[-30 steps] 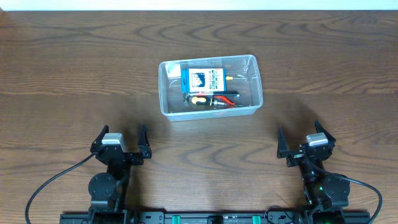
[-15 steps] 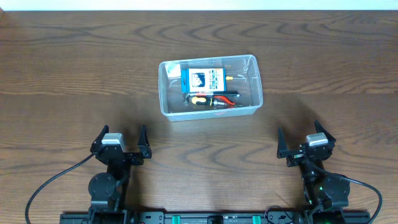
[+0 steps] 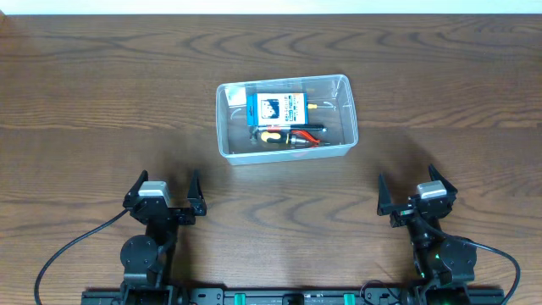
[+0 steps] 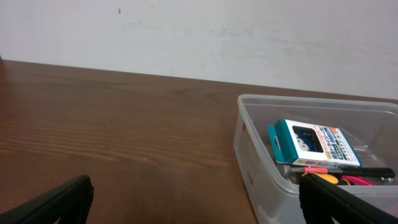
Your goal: Pack container
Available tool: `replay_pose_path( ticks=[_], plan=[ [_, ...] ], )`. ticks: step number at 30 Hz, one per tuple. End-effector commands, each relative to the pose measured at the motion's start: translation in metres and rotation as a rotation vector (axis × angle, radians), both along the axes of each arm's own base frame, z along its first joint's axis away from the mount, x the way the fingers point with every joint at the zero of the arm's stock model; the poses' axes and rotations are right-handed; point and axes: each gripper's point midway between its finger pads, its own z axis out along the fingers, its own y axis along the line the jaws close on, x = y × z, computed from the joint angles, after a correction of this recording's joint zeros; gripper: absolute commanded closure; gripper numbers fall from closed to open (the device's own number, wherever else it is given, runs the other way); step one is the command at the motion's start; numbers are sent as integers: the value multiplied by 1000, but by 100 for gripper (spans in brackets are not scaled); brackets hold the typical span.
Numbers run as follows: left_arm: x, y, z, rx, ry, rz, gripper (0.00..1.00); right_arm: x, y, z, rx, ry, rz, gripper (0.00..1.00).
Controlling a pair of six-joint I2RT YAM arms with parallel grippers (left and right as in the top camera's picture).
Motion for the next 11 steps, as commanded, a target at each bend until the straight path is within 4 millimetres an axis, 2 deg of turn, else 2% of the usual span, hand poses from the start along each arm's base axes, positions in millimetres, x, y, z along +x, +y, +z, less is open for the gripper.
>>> replay_pose_path(
  ticks=[1,11],
  plan=[
    [0,2,-16,-8,45,14,2,0,0,0,11,1,-3,1],
    [0,2,-16,-8,45,14,2,0,0,0,11,1,-3,1]
  ],
)
